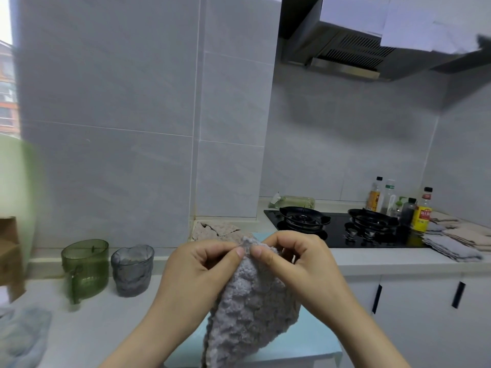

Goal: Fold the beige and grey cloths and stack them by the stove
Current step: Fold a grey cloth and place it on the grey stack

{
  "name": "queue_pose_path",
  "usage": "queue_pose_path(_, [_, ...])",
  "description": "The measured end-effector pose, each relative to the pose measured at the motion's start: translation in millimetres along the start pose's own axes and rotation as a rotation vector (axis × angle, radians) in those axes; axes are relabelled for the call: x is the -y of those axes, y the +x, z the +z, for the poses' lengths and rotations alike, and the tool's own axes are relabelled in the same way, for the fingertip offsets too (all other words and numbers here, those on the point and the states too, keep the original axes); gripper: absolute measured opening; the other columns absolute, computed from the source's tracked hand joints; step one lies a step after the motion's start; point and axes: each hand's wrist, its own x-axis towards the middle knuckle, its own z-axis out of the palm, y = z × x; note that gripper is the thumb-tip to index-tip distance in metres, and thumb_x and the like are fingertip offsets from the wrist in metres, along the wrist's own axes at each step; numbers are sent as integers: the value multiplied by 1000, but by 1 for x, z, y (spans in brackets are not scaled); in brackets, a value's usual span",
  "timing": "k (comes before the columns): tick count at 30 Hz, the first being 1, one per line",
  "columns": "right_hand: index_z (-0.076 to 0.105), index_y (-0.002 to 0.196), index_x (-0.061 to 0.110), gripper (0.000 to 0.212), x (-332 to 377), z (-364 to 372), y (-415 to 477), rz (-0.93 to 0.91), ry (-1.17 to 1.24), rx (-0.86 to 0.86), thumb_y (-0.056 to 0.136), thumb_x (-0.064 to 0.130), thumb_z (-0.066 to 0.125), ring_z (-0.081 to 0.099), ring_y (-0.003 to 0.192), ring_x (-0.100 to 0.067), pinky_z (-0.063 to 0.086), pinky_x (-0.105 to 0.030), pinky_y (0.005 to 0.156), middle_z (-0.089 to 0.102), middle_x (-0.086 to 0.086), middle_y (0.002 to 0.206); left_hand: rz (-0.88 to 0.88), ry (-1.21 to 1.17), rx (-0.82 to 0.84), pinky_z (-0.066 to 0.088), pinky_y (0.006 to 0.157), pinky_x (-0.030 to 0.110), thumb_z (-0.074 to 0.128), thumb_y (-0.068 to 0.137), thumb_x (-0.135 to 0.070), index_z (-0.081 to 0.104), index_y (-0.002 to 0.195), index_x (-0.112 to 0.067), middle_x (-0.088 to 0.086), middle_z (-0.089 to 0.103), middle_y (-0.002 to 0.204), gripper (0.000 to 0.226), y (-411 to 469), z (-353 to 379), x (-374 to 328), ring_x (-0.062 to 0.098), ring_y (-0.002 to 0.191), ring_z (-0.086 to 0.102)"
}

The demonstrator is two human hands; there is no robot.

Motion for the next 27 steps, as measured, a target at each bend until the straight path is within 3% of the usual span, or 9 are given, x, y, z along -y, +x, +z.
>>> queue_pose_path(4, [67, 70, 21, 43, -10, -12, 1, 18, -164, 22, 77, 62, 60, 44, 52, -4, 40, -31, 53, 59, 1, 61, 28, 59, -139, 53, 66, 30, 64, 86, -18, 77, 75, -23, -1, 75, 76, 18, 9, -13, -1, 13, 73, 70])
queue_pose_path(6, [66, 69, 23, 39, -14, -21, 0, 15, -257, 23, 79, 60, 59, 46, 52, -6, 41, -33, 54, 60, 6, 63, 53, 93, -182, 50, 67, 32, 63, 87, -18, 76, 74, -19, 7, 73, 74, 18, 16, -22, 1, 15, 70, 65])
queue_pose_path(8, [66, 69, 27, 35, -12, -26, 0, -11, -293, 21, 81, 59, 57, 50, 56, -7, 42, -30, 56, 60, 13, 64, 85, 158, -192, 44, 62, 26, 62, 88, -19, 74, 74, -16, 16, 70, 77, 19, 20, -27, 4, 16, 67, 58])
queue_pose_path(10, [65, 71, 31, 37, -8, -26, 2, -67, -358, -1, 82, 62, 49, 55, 63, -8, 47, -30, 60, 60, 17, 67, 116, 234, -180, 40, 61, 28, 60, 91, -22, 72, 76, -16, 23, 66, 78, 20, 21, -29, 10, 28, 64, 57])
queue_pose_path(13, [65, 89, 35, 28, -3, -27, 3, -122, -481, -44, 86, 57, 49, 56, 67, -3, 44, -22, 61, 59, 19, 69, 166, 302, -197, 37, 60, 31, 55, 91, -31, 67, 78, -23, 24, 62, 73, 19, 18, -28, 15, 40, 70, 57])
queue_pose_path(16, [65, 107, 34, 26, 1, -28, 4, -183, -674, -111, 92, 51, 52, 53, 65, 0, 36, -13, 58, 58, 21, 71, 232, 302, -231, 35, 57, 28, 55, 89, -41, 65, 80, -29, 19, 60, 67, 19, 13, -24, 10, 31, 61, 53])
queue_pose_path(20, [63, 80, 33, 36, 9, -34, 8, -240, -766, -124, 89, 55, 36, 56, 70, -6, 46, -25, 56, 59, 16, 71, 315, 323, -258, 25, 44, 15, 50, 91, -32, 60, 74, -26, -3, 42, 47, 21, 13, -16, -3, 6, 44, 39])
queue_pose_path(24, [54, 79, 30, 29, 17, -39, 11, -308, -695, -176, 92, 52, 40, 48, 72, -5, 38, -15, 59, 52, 19, 74, 331, 425, -246, 27, 43, 17, 47, 96, -33, 58, 78, -24, -5, 45, 51, 23, 22, -18, -4, 8, 45, 41])
queue_pose_path(27, [55, 81, 28, 29, 13, -37, 14, -268, -635, -137, 93, 52, 44, 43, 79, -4, 37, -17, 65, 45, 18, 80, 285, 368, -234, 25, 43, 17, 49, 95, -25, 59, 75, -20, -3, 40, 49, 23, 25, -17, 0, 8, 45, 37])
